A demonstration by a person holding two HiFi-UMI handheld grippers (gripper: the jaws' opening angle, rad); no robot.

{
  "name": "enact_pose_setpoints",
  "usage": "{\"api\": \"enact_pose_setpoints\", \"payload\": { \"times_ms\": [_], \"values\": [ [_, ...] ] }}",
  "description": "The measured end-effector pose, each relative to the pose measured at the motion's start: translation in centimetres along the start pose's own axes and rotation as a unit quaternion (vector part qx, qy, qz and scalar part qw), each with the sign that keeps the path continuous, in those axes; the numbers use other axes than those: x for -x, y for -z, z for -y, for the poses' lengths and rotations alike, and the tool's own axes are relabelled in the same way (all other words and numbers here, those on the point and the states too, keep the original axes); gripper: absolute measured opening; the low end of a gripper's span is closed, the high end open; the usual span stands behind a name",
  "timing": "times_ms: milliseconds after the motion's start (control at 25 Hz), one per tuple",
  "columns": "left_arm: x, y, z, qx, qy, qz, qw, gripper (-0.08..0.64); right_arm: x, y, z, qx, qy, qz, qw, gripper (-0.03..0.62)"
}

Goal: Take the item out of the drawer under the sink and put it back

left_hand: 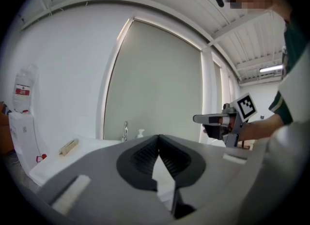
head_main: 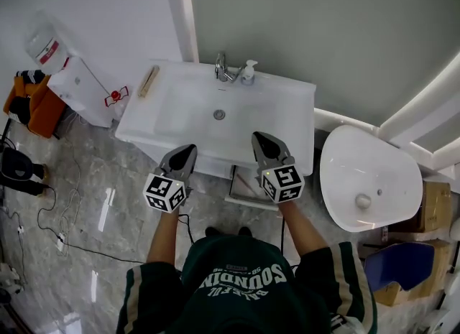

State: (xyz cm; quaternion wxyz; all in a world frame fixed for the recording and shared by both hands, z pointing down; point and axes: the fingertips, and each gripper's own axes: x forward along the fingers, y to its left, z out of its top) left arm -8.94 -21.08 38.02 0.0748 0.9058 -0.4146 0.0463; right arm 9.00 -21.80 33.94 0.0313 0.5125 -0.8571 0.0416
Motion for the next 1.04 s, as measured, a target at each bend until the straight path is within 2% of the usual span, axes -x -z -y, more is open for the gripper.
{"api": "enact_pose_setpoints", "payload": {
  "times_ms": [160,1040],
  "values": [
    [0.4,-0.8,-0.3,-0.004,-0.004,0.009,0.9999,0.051,0.6,-1.1,0.1,0.012,0.014,0.024,1.000,0.002],
    [2.3,0.9,-1.1,0.003,-0.010,-0.001,0.9999,0.051,0.7,0.8,-1.5,0.006,0.011,0.005,1.000,0.002]
  ]
}}
